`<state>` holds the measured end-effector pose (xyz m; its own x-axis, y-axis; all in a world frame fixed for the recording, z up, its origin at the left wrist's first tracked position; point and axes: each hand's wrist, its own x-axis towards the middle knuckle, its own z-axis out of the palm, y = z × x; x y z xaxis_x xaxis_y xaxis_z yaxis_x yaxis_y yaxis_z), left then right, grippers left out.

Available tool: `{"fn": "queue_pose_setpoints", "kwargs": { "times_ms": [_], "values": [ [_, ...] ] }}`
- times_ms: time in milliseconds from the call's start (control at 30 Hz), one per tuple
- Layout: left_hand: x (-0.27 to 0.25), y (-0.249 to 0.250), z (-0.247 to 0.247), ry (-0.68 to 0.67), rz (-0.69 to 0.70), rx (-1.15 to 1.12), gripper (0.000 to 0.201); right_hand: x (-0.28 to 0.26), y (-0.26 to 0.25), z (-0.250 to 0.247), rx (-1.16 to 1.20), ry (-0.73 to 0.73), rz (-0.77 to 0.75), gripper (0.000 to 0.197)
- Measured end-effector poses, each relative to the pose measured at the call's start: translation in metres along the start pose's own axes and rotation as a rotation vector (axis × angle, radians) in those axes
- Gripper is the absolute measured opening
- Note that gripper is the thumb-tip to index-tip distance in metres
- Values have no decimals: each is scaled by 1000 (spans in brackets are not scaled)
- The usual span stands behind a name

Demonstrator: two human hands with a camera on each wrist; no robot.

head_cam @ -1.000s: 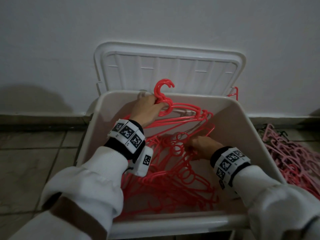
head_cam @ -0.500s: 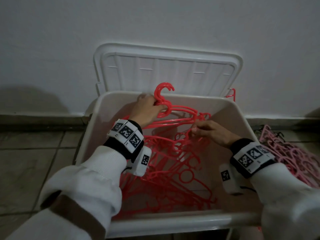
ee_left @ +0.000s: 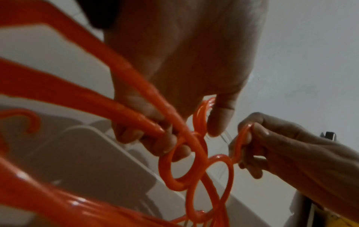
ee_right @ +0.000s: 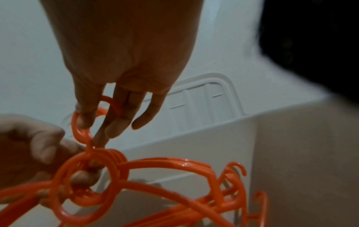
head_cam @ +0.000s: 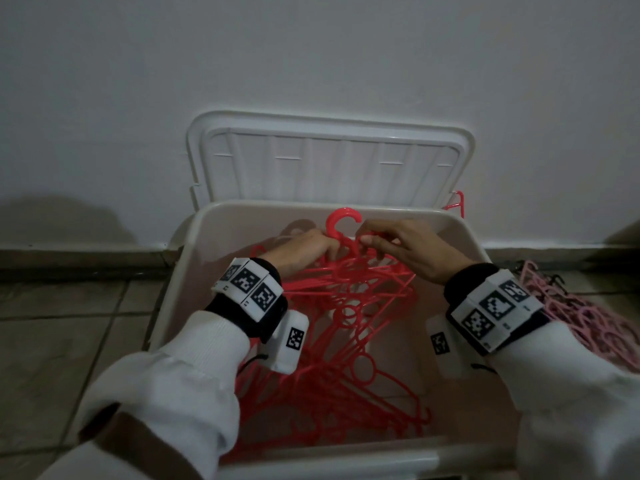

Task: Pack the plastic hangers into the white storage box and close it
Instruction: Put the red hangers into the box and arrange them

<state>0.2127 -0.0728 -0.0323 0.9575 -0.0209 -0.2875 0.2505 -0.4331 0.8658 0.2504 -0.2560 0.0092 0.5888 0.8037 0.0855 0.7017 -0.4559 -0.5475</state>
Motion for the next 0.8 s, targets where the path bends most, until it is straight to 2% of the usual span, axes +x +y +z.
{"fn": "queue_pose_setpoints", "kwargs": {
  "times_ms": [100, 200, 300, 367, 467, 533, 567, 600, 667, 733, 800],
  "values": [
    [-4, 3, 0, -95, 85, 54, 16, 8, -1, 5, -29, 93, -25, 13],
    [-7, 1, 1, -151, 140, -18, 14, 13, -1, 9, -23, 228, -5, 15],
    [-4, -4, 2, -144, 158, -50, 8, 14, -2, 13, 52, 358, 30, 19],
    [3, -11, 1, -119, 157, -48, 5, 10, 0, 14, 148, 411, 81, 28],
    [12, -20, -2, -64, 124, -43, 8, -1, 8, 16, 157, 435, 165, 27],
    [15, -24, -4, -3, 99, -39, 34, -7, 18, 16, 72, 418, 185, 14],
    [16, -25, -5, 11, 96, -27, 43, -9, 25, 17, 36, 331, 202, 9],
    [13, -22, -6, 12, 107, -24, 39, -10, 29, 20, 24, 175, 226, 7],
    [13, -21, -6, 15, 114, -19, 13, -12, 38, 36, 19, -279, 324, 2],
    [12, -20, -6, 29, 121, -14, 11, -15, 51, 60, 25, -672, 483, 12],
    [11, -18, -5, 30, 138, -13, 12, -21, 60, 85, -30, -932, 654, 28]
  ]
}}
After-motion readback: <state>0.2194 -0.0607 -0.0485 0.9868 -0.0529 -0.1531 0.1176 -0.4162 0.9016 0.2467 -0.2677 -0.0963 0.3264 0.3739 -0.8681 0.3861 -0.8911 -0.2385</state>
